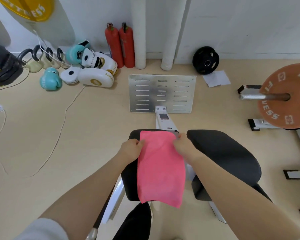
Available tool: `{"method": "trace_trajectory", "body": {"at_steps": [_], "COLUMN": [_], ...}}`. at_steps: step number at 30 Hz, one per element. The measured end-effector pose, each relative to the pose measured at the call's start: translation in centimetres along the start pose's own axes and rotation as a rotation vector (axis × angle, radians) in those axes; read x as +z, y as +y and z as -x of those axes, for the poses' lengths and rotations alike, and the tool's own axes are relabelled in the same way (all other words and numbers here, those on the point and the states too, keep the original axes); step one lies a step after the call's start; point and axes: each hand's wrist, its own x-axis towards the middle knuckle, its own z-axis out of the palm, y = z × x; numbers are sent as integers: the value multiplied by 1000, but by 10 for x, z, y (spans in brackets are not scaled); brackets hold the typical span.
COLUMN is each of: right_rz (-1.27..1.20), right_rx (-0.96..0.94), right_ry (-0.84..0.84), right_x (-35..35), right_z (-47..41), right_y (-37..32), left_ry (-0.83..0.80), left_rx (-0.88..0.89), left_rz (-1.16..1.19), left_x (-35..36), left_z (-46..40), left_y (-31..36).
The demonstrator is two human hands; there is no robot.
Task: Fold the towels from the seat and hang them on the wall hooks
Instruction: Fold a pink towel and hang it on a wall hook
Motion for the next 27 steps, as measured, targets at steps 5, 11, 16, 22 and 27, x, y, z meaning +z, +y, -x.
{"method": "trace_trajectory", "body": {"at_steps": [5,11,16,22,27], "right_rz": [-224,-500,-304,-15,528], "right_rx": [54,-37,-119,-265,-540], "right_ry": [-105,-365,-458,-353,-131], "right_x": [-2,-35,-66,-82,-75], "right_z": [-11,-7,12,21,27], "right_y": [-1,-3,-14,-27,-40], "left_ry": [-65,-242,-559,-530,-414], "left_rx": [-49,3,-34,82,170], "left_rz": [125,776,990,1054,969], "left_x": [-2,-10,-18,-31,-35], "left_z": [-23,-27,-27,-17,-6], "left_y": [6,16,22,42,40]}}
